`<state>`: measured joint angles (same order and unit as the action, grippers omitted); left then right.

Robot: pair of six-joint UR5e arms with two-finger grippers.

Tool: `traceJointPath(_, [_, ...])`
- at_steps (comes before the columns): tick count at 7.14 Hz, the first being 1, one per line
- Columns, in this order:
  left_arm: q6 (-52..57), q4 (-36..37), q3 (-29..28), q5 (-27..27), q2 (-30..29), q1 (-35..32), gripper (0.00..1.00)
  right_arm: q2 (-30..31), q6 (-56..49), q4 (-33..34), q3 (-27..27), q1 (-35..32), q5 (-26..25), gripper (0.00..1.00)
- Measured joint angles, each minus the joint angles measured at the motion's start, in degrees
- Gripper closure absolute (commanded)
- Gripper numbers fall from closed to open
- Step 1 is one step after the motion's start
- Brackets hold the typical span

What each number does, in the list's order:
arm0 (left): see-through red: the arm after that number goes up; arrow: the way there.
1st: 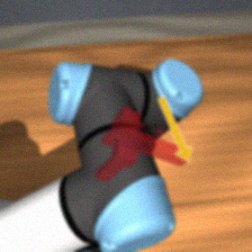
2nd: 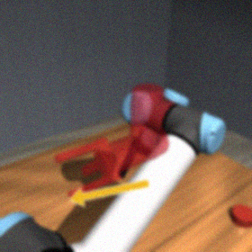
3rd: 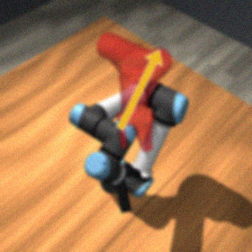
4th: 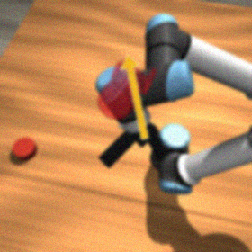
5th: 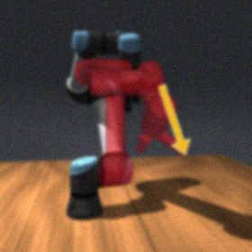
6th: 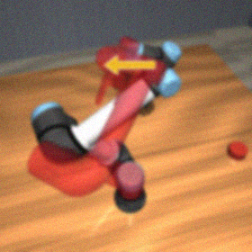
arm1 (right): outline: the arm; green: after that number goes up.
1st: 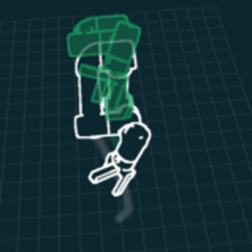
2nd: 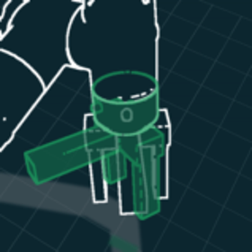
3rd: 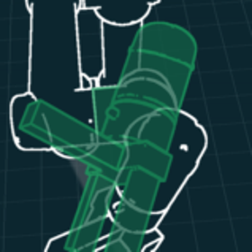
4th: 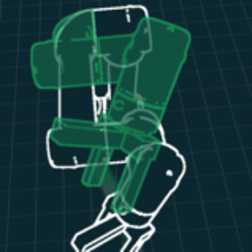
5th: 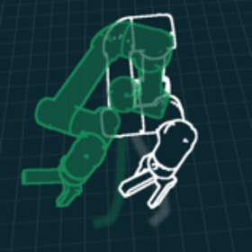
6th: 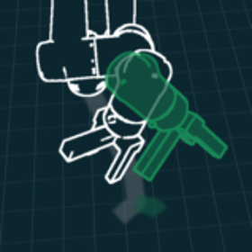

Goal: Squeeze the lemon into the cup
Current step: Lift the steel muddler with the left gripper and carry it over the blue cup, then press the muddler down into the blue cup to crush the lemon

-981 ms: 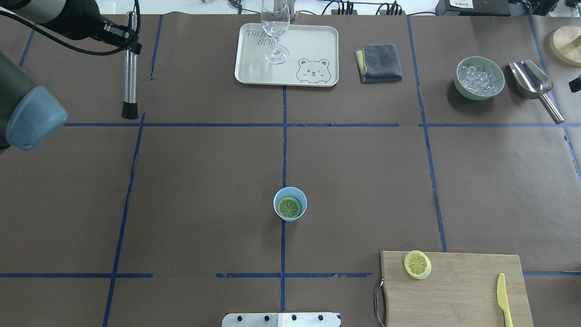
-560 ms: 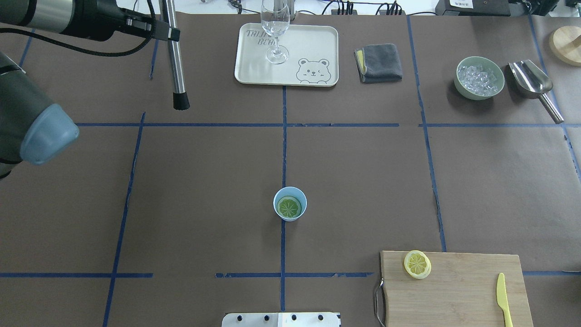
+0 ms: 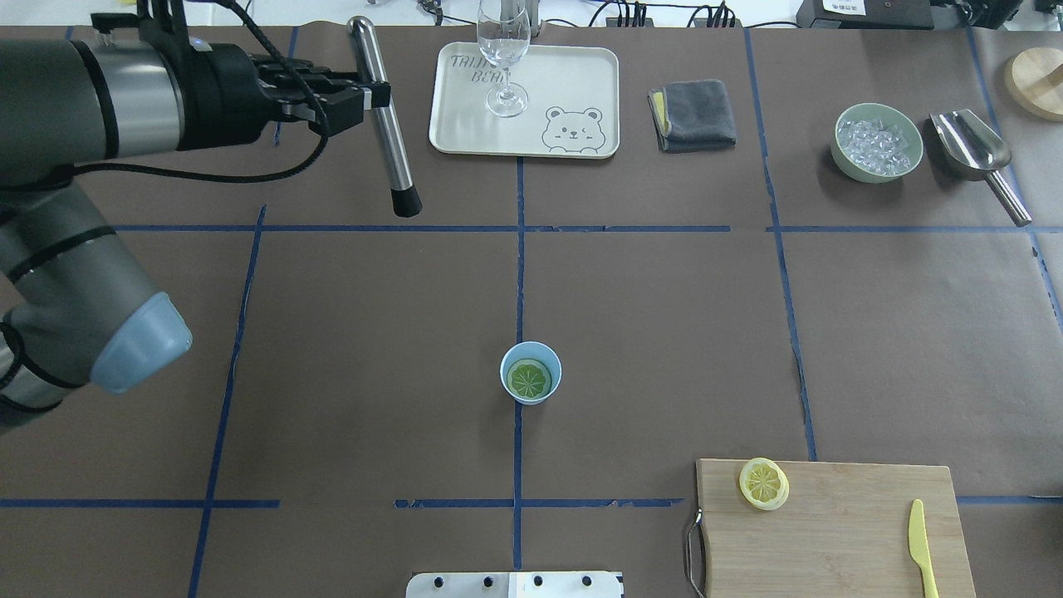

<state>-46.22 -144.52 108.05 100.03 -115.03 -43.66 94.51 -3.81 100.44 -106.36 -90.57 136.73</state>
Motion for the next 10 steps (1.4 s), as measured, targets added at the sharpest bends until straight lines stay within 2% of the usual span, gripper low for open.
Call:
traceJointPath(2, [0.12,-1.12,0.66,-14.62,0.03,9.81,1.0,0.95,-0.69,-0.06,0.31,-0.57,-0.29,0.0])
traceJointPath(3, [0.15,-1.18,0.83,-20.32,0.01,13.7,1.0,1.14,-0.72,-0.06,0.34,-0.68,-0.32,0.0])
traceJointPath(4, [0.18,-1.2,0.95,-23.78,-0.01,16.75,1.0,1.26,-0.7,-0.05,0.36,-0.71,-0.31,0.0])
traceJointPath(6, [0.3,-1.12,0.93,-28.17,-0.11,21.78,1.0,1.54,-0.66,0.01,0.36,-0.86,-0.21,0.0])
traceJointPath(10, [0.34,-1.03,0.36,-29.36,-0.2,25.93,1.0,1.62,-0.55,0.02,0.36,-0.92,-0.15,0.0])
